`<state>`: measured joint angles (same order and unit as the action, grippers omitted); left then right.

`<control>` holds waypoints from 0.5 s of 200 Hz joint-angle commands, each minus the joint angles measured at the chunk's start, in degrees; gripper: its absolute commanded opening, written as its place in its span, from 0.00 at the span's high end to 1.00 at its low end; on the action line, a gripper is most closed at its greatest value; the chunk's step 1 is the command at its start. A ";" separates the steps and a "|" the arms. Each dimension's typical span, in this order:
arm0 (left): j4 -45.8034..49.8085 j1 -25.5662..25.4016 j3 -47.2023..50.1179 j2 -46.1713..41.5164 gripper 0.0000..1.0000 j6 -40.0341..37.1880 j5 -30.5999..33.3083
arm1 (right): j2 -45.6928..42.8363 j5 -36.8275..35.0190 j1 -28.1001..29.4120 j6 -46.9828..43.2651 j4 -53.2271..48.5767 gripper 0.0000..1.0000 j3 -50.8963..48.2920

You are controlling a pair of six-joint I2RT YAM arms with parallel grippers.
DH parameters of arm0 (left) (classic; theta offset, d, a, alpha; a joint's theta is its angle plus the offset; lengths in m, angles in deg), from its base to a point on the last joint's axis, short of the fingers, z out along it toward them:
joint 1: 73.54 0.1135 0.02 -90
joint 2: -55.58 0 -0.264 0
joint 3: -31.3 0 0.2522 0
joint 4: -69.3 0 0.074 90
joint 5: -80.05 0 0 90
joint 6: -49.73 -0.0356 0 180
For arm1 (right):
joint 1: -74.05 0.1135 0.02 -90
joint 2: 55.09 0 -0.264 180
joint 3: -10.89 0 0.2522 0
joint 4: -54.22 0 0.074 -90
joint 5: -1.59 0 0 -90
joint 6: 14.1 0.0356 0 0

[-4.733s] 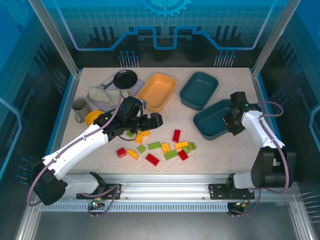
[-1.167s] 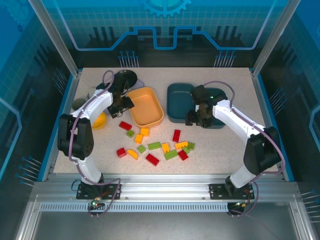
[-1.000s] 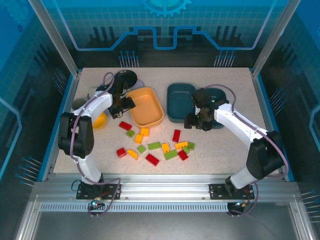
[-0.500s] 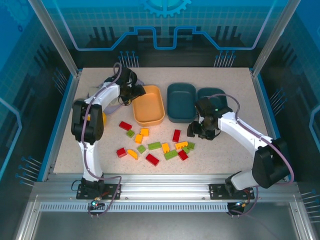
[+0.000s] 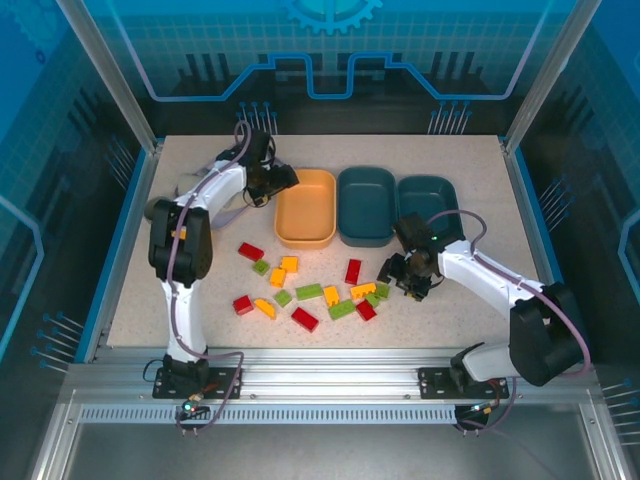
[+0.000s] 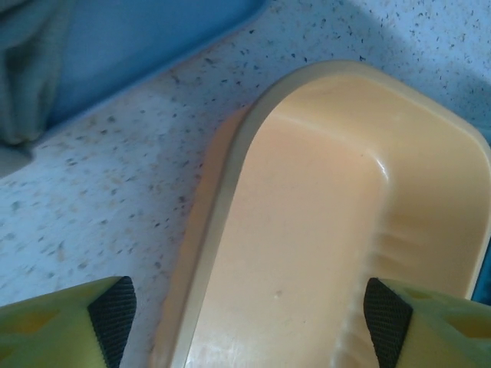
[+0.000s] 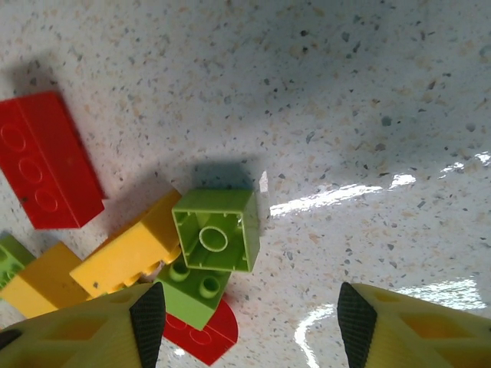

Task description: Sort the legos into containers by color

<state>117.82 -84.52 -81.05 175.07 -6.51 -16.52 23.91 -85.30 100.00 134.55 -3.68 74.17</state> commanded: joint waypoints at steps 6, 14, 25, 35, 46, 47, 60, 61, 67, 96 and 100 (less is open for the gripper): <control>0.41 -0.50 7.22 -13.73 0.13 2.41 0.98 | 1.30 -1.44 0.20 5.50 2.37 0.35 -0.38; 0.34 -0.83 9.66 -16.79 0.12 2.68 0.47 | 2.26 -1.30 0.23 5.93 2.48 0.35 -0.29; -0.52 -1.63 13.52 -21.33 0.12 3.10 -1.00 | 3.40 -0.92 0.24 7.06 3.12 0.34 -0.54; -1.13 -2.63 17.06 -25.44 0.11 3.32 -2.27 | 4.11 -0.32 0.28 8.26 4.51 0.33 -0.93; -1.28 -4.29 20.57 -29.76 0.11 3.33 -3.18 | 4.89 0.05 0.48 9.85 5.49 0.33 -1.26; -1.32 -4.47 20.86 -30.15 0.11 3.33 -3.23 | 4.95 0.05 0.49 10.05 5.52 0.33 -1.31; -0.97 -6.83 24.28 -35.16 0.11 3.84 -3.70 | 5.99 0.06 0.72 12.18 5.74 0.33 -1.27; -0.95 -7.02 24.65 -35.49 0.11 3.94 -3.71 | 6.08 0.10 0.70 12.36 5.74 0.33 -1.22; -0.72 -8.10 26.55 -37.49 0.11 4.32 -3.71 | 6.60 0.14 0.84 13.14 5.92 0.33 -1.09; 0.03 -11.79 34.21 -45.45 0.11 7.11 -3.36 | 9.91 0.34 1.93 14.38 6.06 0.32 0.51; 0.17 -11.98 35.18 -46.37 0.11 7.48 -3.28 | 10.44 0.39 2.20 14.32 6.00 0.32 0.51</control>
<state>116.25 -95.23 -51.04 132.99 -2.32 -18.90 31.46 -85.15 100.31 145.92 2.42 73.40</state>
